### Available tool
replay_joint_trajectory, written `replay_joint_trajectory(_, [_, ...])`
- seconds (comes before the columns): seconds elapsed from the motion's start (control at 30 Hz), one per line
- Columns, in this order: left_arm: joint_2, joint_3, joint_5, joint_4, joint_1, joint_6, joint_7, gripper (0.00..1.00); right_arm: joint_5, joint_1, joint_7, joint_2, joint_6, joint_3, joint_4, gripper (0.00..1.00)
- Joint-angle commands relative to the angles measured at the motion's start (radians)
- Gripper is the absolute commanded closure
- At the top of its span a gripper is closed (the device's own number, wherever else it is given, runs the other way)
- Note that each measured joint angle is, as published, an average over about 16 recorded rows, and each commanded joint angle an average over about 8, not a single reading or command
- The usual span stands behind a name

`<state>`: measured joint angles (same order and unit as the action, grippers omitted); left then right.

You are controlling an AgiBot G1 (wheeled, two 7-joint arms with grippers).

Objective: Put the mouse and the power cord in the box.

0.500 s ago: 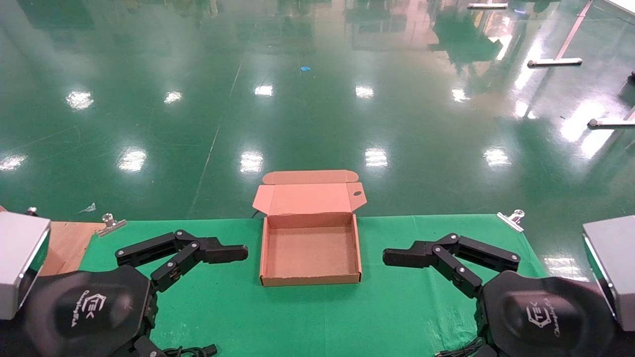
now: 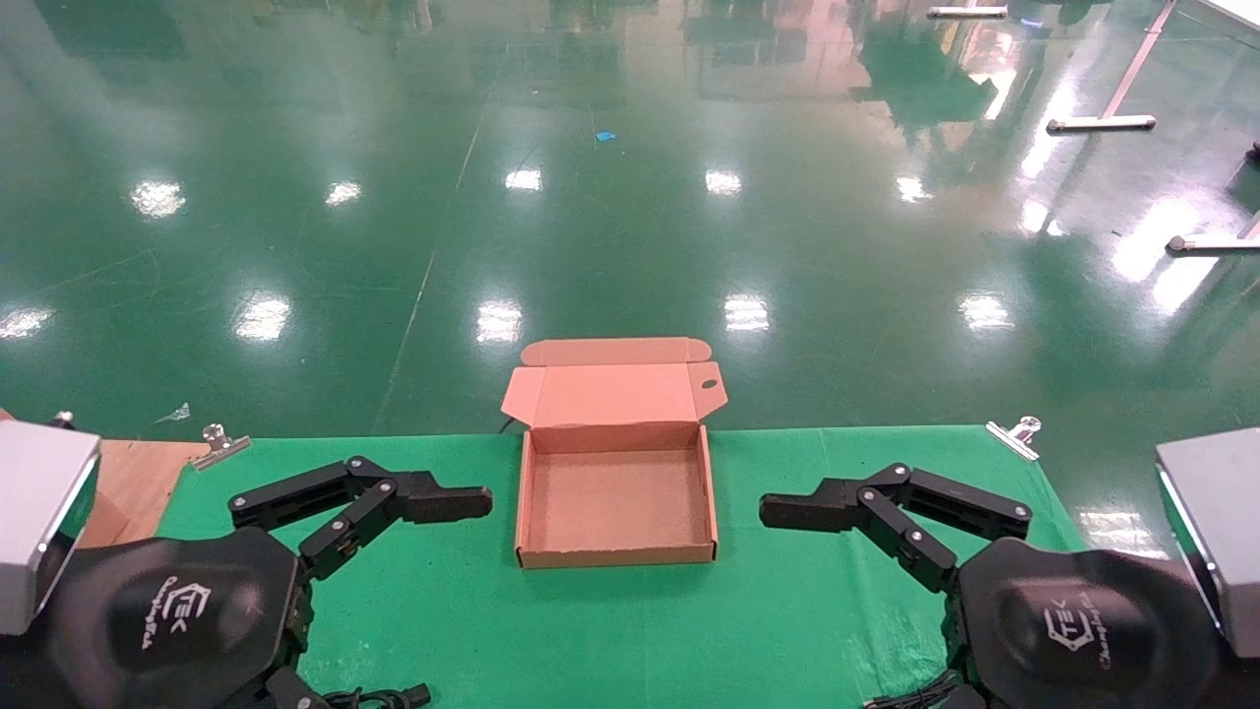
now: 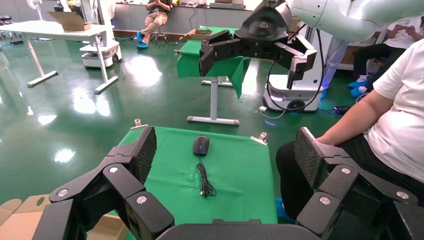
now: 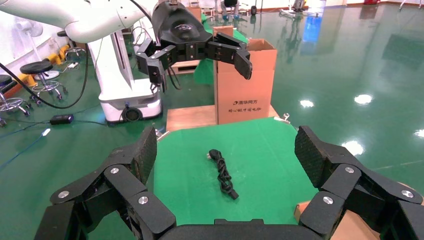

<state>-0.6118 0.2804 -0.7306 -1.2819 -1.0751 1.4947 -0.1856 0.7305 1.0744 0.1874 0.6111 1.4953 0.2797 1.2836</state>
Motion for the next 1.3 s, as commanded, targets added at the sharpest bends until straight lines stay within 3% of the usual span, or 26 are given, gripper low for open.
replay_joint_trajectory(0.03, [0.0, 0.0, 0.0, 0.0, 0.0, 0.0, 0.0, 0.0, 0.0, 0.0, 0.0, 0.0, 0.0, 0.0, 0.0, 0.0])
replay_joint_trajectory(1.3, [0.0, 0.0, 0.0, 0.0, 0.0, 0.0, 0.0, 0.0, 0.0, 0.0, 0.0, 0.0, 0.0, 0.0, 0.0, 0.0])
